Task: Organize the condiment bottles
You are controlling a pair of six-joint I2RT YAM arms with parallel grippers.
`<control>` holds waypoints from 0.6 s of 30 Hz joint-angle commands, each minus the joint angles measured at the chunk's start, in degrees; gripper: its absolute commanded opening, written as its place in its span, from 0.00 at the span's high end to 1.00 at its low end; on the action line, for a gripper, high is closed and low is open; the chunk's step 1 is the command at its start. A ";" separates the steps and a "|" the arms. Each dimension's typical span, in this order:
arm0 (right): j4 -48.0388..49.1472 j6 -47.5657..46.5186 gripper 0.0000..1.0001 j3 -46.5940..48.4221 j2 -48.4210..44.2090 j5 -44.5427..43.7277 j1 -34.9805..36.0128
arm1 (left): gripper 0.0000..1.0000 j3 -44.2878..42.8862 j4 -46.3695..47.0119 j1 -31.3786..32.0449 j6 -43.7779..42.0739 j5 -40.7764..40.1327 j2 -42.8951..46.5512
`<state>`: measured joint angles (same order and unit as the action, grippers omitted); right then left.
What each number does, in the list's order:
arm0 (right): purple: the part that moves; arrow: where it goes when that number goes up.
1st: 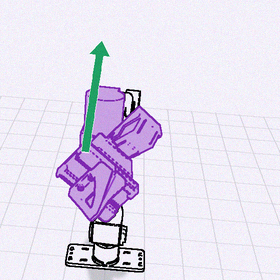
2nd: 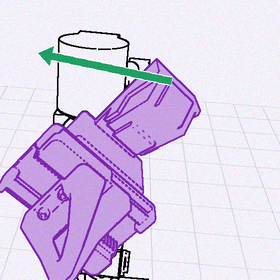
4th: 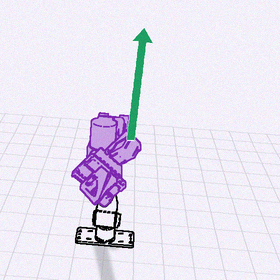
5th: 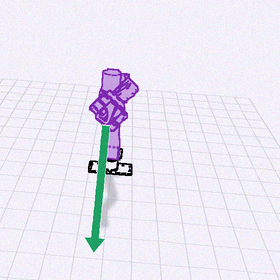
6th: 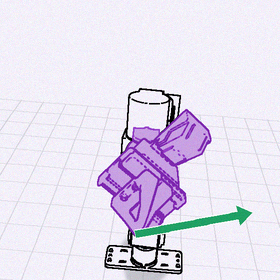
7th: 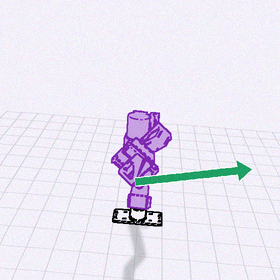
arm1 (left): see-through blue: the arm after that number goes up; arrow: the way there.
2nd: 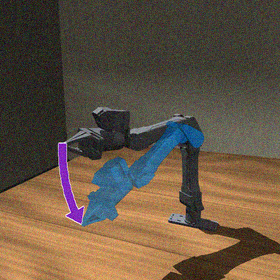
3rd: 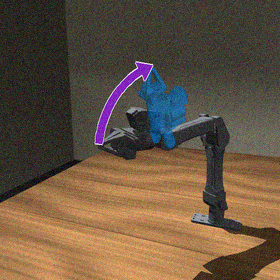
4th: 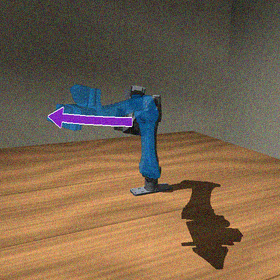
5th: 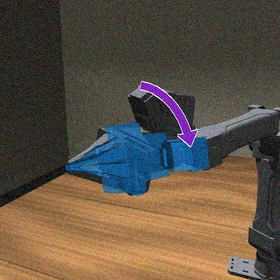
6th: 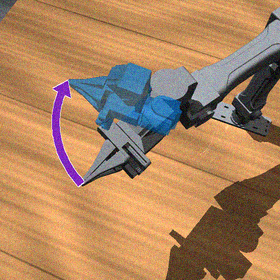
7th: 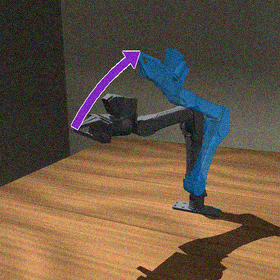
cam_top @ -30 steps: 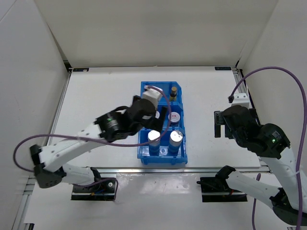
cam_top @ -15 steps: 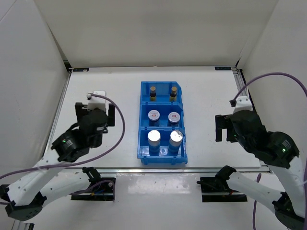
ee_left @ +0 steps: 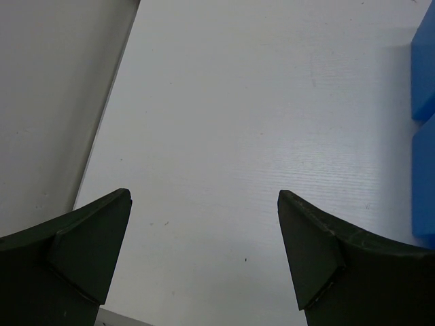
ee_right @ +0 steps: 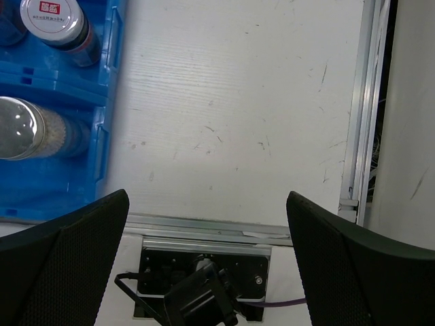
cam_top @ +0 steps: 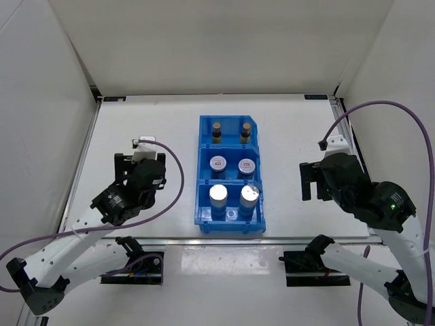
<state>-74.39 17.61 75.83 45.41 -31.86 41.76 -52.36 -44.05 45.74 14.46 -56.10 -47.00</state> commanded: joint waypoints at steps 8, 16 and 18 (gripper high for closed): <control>2.58 -0.82 0.00 -0.60 -0.50 0.48 0.25 | 0.00 0.77 1.43 -2.14 2.77 -0.86 0.77; 2.58 -0.82 0.00 -1.13 0.55 0.48 0.25 | 0.00 0.77 1.43 -2.67 2.77 -1.38 1.29; 2.58 -0.82 0.00 -1.13 1.17 0.48 0.25 | 0.00 1.29 1.43 -2.67 2.77 -1.38 1.30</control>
<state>-73.45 17.50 75.11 45.65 -31.31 41.76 -51.90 -43.27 43.42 16.60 -56.31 -46.68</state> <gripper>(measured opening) 0.998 0.990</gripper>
